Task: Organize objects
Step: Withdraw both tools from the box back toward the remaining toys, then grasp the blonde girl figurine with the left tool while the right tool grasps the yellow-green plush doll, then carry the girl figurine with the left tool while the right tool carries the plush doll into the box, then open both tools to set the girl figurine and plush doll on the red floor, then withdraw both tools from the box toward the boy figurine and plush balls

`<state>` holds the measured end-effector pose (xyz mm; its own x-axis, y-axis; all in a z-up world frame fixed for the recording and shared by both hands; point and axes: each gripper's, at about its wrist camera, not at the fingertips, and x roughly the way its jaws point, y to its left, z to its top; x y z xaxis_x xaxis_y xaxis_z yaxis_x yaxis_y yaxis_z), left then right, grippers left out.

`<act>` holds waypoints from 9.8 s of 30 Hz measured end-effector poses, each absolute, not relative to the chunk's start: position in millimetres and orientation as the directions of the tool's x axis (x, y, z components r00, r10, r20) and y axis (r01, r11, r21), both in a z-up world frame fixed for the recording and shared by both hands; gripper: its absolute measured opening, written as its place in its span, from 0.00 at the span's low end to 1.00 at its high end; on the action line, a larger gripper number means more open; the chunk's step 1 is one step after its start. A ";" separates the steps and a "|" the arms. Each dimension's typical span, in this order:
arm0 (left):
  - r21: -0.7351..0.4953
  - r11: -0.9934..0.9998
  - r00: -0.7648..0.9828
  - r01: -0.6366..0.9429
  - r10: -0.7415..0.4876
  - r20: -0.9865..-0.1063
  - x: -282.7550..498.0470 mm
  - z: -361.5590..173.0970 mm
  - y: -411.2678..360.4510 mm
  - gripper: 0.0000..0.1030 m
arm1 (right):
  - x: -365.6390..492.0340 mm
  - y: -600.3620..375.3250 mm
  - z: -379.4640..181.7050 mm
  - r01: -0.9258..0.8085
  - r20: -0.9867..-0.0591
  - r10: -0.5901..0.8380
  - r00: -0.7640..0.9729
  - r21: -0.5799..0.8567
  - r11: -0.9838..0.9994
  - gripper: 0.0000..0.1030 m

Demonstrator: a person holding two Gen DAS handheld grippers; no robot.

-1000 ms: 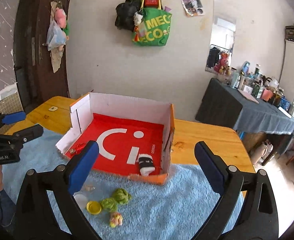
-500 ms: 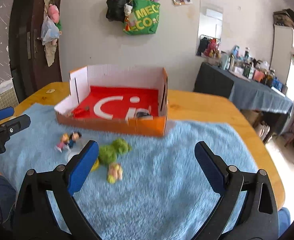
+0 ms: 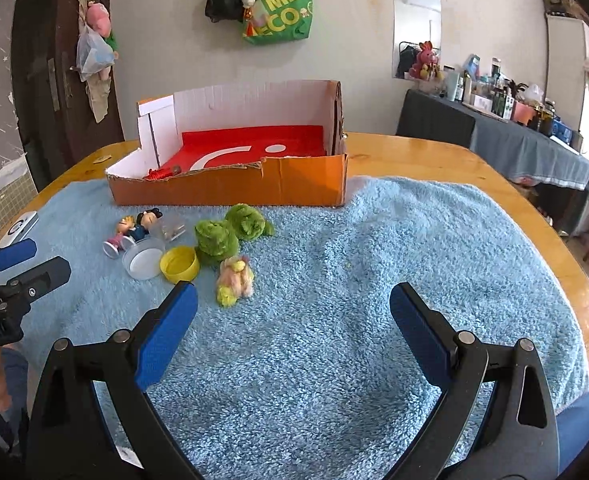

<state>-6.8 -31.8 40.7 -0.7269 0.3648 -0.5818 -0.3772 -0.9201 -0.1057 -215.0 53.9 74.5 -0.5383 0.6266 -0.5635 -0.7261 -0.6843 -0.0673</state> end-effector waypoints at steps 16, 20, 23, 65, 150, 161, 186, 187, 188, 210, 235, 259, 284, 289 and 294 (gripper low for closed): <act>-0.120 -0.912 -0.631 -0.392 0.362 -0.686 -53.6 27.2 -25.4 0.88 | -241.0 61.5 66.8 -0.697 -0.614 0.603 -0.509 -0.117 -0.707 0.95; -0.116 -0.906 -0.595 -0.406 0.358 -0.719 -65.7 22.1 -20.0 0.88 | -246.6 65.6 66.9 -0.692 -0.624 0.597 -0.504 -0.122 -0.711 0.95; -0.102 -0.906 -0.590 -0.412 0.350 -0.728 -70.8 22.4 -17.4 0.88 | -249.0 68.5 67.2 -0.693 -0.629 0.596 -0.499 -0.123 -0.711 0.95; -0.103 -0.830 -0.530 -0.548 0.440 -0.725 -96.2 24.0 -8.3 0.21 | -258.1 82.1 56.6 -0.642 -0.702 0.487 -0.520 -0.055 -0.765 0.20; -0.094 -0.770 -0.400 -0.630 0.426 -0.811 -188.9 44.2 61.4 0.21 | -378.0 186.7 78.9 -0.501 -0.905 0.185 -0.383 0.035 -0.865 0.19; -0.095 -0.768 -0.397 -0.634 0.428 -0.812 -190.6 42.0 62.0 0.22 | -371.7 175.2 80.7 -0.487 -0.907 0.207 -0.367 -0.003 -0.873 0.21; -0.122 -0.773 -0.393 -0.623 0.444 -0.805 -193.2 45.7 54.2 0.29 | -345.3 157.8 99.7 -0.469 -0.887 0.263 -0.379 -0.061 -0.881 0.60; -0.121 -0.773 -0.396 -0.623 0.445 -0.804 -192.4 47.1 53.2 0.29 | -343.6 157.1 101.5 -0.469 -0.886 0.263 -0.381 -0.059 -0.881 0.60; -0.121 -0.772 -0.399 -0.624 0.448 -0.800 -191.4 49.1 52.3 0.30 | -342.2 156.5 103.2 -0.469 -0.886 0.263 -0.383 -0.059 -0.881 0.60; -0.113 -0.837 -0.586 -0.535 0.464 -0.664 -142.0 106.5 6.4 0.58 | -342.6 142.8 137.6 -0.561 -0.740 0.400 -0.540 -0.037 -0.827 0.71; -0.140 -0.860 -0.581 -0.490 0.442 -0.683 -79.8 65.7 -11.2 0.66 | -291.0 103.4 109.2 -0.650 -0.669 0.489 -0.559 -0.013 -0.760 0.85; -0.118 -0.868 -0.626 -0.483 0.436 -0.647 -74.5 57.6 -18.3 0.69 | -278.3 107.9 90.2 -0.717 -0.662 0.525 -0.535 0.027 -0.697 0.85; -0.149 -0.872 -0.644 -0.467 0.451 -0.618 -69.0 47.0 -12.1 0.69 | -273.4 85.0 78.8 -0.670 -0.597 0.594 -0.539 -0.124 -0.732 0.85; -0.143 -0.900 -0.673 -0.412 0.406 -0.619 -60.3 41.6 -5.9 0.69 | -267.9 87.6 79.3 -0.670 -0.581 0.585 -0.566 -0.089 -0.737 0.85; -0.112 -0.923 -0.683 -0.369 0.351 -0.641 -64.8 38.1 -1.4 0.69 | -271.4 99.5 74.4 -0.693 -0.632 0.564 -0.531 -0.059 -0.719 0.85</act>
